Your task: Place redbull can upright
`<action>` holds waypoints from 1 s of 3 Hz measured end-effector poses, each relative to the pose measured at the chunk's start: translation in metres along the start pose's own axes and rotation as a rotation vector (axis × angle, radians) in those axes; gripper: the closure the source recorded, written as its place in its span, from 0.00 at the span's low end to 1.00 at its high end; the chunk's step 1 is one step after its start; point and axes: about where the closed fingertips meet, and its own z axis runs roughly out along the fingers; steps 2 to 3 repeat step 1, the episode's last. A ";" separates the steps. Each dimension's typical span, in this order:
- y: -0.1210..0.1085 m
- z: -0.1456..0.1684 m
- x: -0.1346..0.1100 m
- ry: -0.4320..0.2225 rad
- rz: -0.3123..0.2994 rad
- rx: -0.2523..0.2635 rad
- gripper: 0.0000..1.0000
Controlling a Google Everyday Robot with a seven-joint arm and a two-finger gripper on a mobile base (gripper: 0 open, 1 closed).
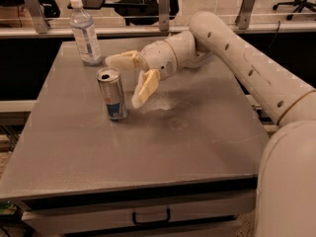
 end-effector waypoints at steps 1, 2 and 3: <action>0.000 0.000 0.000 0.000 0.000 0.000 0.00; 0.000 0.000 0.000 0.000 0.000 0.000 0.00; 0.000 0.000 0.000 0.000 0.000 0.000 0.00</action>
Offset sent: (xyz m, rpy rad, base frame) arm 0.0000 0.0000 0.0000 0.0000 0.0000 0.0000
